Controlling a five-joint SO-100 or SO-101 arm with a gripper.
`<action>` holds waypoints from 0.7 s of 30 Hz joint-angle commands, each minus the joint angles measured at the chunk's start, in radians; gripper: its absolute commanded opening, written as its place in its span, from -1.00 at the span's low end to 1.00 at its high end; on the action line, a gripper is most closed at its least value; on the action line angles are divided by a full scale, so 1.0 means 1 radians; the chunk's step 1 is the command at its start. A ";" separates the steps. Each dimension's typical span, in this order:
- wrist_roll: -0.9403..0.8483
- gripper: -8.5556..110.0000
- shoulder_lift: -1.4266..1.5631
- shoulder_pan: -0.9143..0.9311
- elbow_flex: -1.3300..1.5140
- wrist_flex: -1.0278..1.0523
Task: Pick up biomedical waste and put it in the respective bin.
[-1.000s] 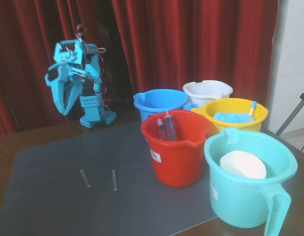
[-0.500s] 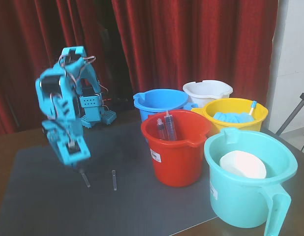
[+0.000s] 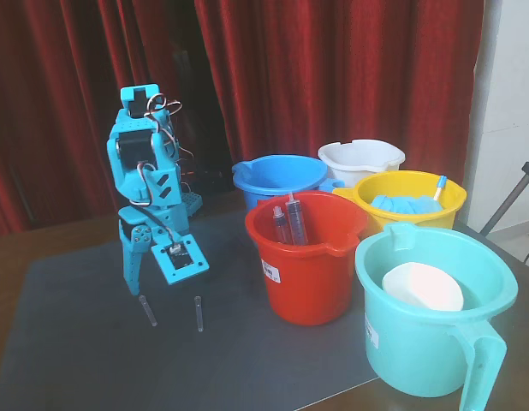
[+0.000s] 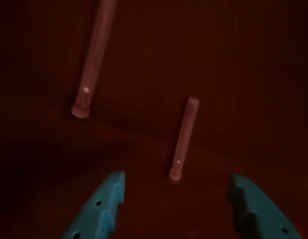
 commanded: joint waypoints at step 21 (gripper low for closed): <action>-0.255 -0.48 0.003 0.112 0.043 -0.051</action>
